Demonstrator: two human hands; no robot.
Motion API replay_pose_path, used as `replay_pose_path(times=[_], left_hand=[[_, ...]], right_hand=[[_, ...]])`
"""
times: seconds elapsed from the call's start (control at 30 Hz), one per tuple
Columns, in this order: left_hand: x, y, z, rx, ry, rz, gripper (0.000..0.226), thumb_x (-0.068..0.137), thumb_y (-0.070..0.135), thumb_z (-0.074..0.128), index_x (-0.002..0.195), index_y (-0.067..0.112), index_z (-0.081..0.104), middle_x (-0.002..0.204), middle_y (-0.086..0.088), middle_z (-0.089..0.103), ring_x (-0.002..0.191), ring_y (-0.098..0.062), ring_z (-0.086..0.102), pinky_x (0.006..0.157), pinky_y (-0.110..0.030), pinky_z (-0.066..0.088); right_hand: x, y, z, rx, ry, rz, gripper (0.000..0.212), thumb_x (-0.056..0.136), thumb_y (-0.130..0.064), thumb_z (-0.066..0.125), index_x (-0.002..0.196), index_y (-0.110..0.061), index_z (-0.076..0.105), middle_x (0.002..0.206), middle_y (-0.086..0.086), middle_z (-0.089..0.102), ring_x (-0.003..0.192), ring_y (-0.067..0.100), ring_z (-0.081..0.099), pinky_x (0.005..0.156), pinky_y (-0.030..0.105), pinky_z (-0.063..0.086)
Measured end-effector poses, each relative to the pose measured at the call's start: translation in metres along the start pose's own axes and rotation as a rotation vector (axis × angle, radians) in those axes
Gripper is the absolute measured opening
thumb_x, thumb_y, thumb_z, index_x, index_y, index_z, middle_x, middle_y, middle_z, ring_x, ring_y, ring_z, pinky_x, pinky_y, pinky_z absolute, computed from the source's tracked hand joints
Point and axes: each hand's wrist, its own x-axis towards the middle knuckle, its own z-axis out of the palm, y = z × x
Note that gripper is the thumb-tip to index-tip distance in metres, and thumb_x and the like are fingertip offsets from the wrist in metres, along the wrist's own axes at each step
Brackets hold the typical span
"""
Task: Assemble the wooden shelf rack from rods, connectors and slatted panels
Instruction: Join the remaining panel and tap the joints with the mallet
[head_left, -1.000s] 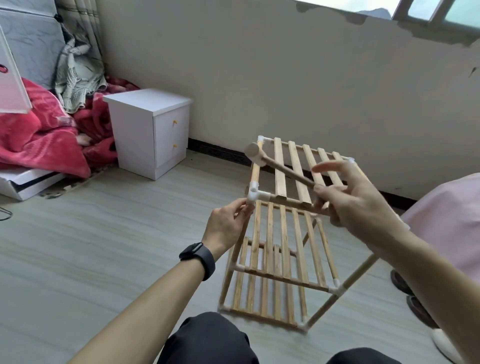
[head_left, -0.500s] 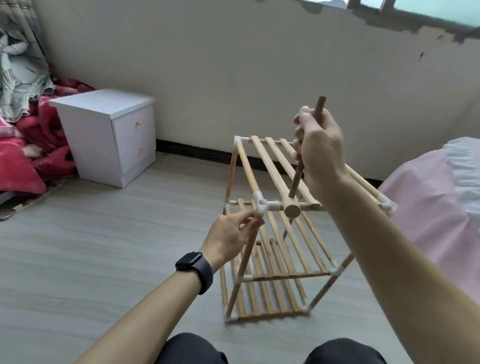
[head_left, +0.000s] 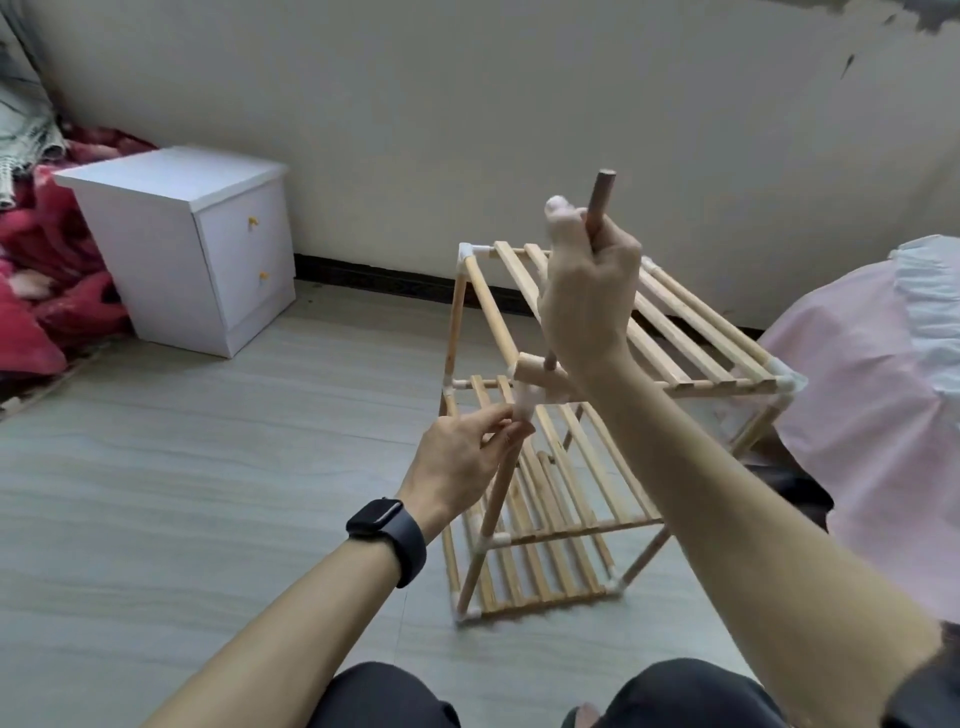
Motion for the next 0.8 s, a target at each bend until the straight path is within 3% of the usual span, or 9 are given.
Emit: replay_pose_path(times=[0.13,0.27,0.37,0.43,0.5,0.57,0.63,0.7,0.8], left_hand=[[-0.001,0.000,0.001,0.051,-0.001,0.015,0.033,0.097,0.044,0.057,0.126,0.032,0.068,0.099,0.005,0.077,0.086,-0.008,0.073,0.078,-0.037,0.061],[-0.002,-0.002,0.002,0.047,-0.004,0.041,0.042,0.093,0.052,0.051,0.126,0.032,0.067,0.099,0.003,0.077,0.086,-0.010,0.073,0.076,-0.038,0.062],[0.001,-0.001,0.001,0.058,-0.011,0.018,0.030,0.097,0.045,0.057,0.123,0.035,0.068,0.101,0.008,0.076,0.088,-0.005,0.072,0.079,-0.036,0.062],[0.003,0.001,-0.006,0.079,-0.079,-0.008,0.027,0.095,0.055,0.056,0.116,0.043,0.068,0.093,0.021,0.074,0.085,0.005,0.069,0.076,-0.031,0.061],[0.005,0.000,-0.015,0.173,-0.166,0.009,0.034,0.094,0.070,0.048,0.111,0.048,0.066,0.087,0.032,0.069,0.085,0.011,0.065,0.070,-0.026,0.059],[0.018,-0.003,-0.031,0.300,-0.140,0.062,0.030,0.097,0.061,0.044,0.120,0.049,0.059,0.100,0.027,0.067,0.095,0.006,0.063,0.073,-0.029,0.058],[0.044,-0.002,-0.045,0.462,-0.045,0.130,0.037,0.101,0.042,0.046,0.138,0.044,0.048,0.128,0.011,0.060,0.113,-0.011,0.059,0.084,-0.036,0.055],[0.076,0.006,-0.055,0.731,-0.035,0.221,0.052,0.104,0.036,0.043,0.154,0.038,0.028,0.157,0.002,0.037,0.138,-0.022,0.042,0.106,-0.043,0.043],[0.117,0.019,-0.063,1.108,-0.202,0.402,0.047,0.109,0.040,0.028,0.155,0.045,0.020,0.168,0.008,0.010,0.155,-0.015,0.009,0.124,-0.046,0.012]], right_hand=[[-0.005,0.011,-0.003,-0.138,0.002,0.093,0.043,0.094,-0.020,0.054,0.059,-0.022,0.029,0.052,0.000,0.023,0.047,0.018,0.022,0.049,0.046,0.016],[0.014,-0.004,-0.011,0.071,0.075,0.027,0.041,0.089,-0.025,0.056,0.059,-0.024,0.029,0.049,0.000,0.021,0.040,0.017,0.020,0.042,0.031,0.019],[-0.010,0.012,-0.007,-0.045,-0.014,0.023,0.042,0.092,-0.024,0.053,0.057,-0.023,0.030,0.051,0.001,0.023,0.046,0.019,0.021,0.045,0.039,0.017],[-0.013,0.012,-0.007,-0.087,-0.071,0.073,0.044,0.094,-0.021,0.053,0.057,-0.021,0.029,0.052,0.002,0.023,0.046,0.018,0.019,0.047,0.040,0.013],[-0.009,0.001,-0.023,-0.035,-0.030,0.116,0.046,0.100,-0.018,0.053,0.060,-0.018,0.030,0.053,0.004,0.022,0.043,0.018,0.019,0.044,0.037,0.014],[-0.004,-0.006,-0.053,0.030,0.016,0.100,0.048,0.102,-0.023,0.053,0.058,-0.017,0.034,0.051,0.006,0.023,0.040,0.019,0.022,0.039,0.033,0.017],[-0.015,-0.004,-0.079,-0.152,-0.021,0.003,0.051,0.099,-0.037,0.055,0.058,-0.012,0.037,0.048,0.003,0.030,0.038,0.018,0.028,0.038,0.029,0.023],[-0.033,0.007,-0.093,-0.546,-0.193,-0.115,0.049,0.097,-0.054,0.054,0.066,-0.015,0.049,0.055,-0.004,0.045,0.043,0.012,0.041,0.041,0.028,0.035],[-0.061,0.033,-0.101,-1.147,-0.419,-0.063,0.062,0.084,-0.086,0.042,0.114,-0.035,0.061,0.111,-0.011,0.053,0.083,0.004,0.062,0.070,0.026,0.057]])
